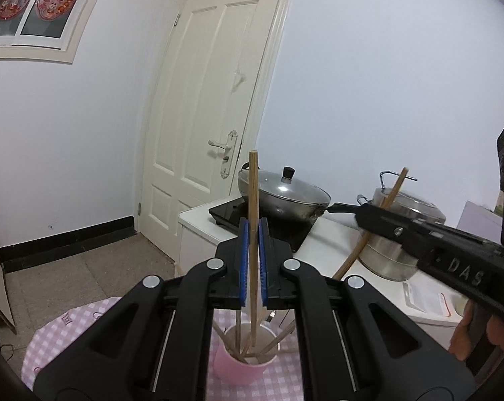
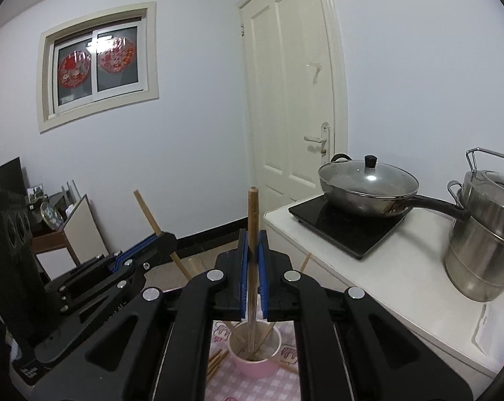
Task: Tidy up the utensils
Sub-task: 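Carry both held chopsticks over the pink cup and lower them inside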
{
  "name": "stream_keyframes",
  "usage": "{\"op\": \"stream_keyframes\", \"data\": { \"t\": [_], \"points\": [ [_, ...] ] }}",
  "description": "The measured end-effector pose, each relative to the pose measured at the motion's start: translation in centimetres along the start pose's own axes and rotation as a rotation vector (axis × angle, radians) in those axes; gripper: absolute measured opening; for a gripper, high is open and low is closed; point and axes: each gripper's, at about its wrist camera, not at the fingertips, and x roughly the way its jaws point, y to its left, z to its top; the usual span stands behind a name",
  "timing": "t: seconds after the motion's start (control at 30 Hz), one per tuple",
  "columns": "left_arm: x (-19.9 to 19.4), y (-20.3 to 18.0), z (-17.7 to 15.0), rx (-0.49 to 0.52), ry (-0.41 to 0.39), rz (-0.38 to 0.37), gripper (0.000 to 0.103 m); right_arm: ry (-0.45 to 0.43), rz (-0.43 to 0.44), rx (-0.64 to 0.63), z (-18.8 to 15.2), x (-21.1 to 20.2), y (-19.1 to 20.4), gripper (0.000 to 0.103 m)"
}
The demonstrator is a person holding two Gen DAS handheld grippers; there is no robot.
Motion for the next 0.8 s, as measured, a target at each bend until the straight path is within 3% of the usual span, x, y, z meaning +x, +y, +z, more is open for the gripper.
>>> {"op": "stream_keyframes", "data": {
  "t": [0.3,0.8],
  "points": [
    [2.9,0.3,-3.4,0.019,0.061,0.028,0.006,0.052,0.003,0.028,-2.4,2.9,-2.4,0.004],
    [3.6,0.0,-7.0,0.065,0.14,0.011,0.006,0.162,0.011,0.086,-6.1,5.2,-4.0,0.004]
  ]
}}
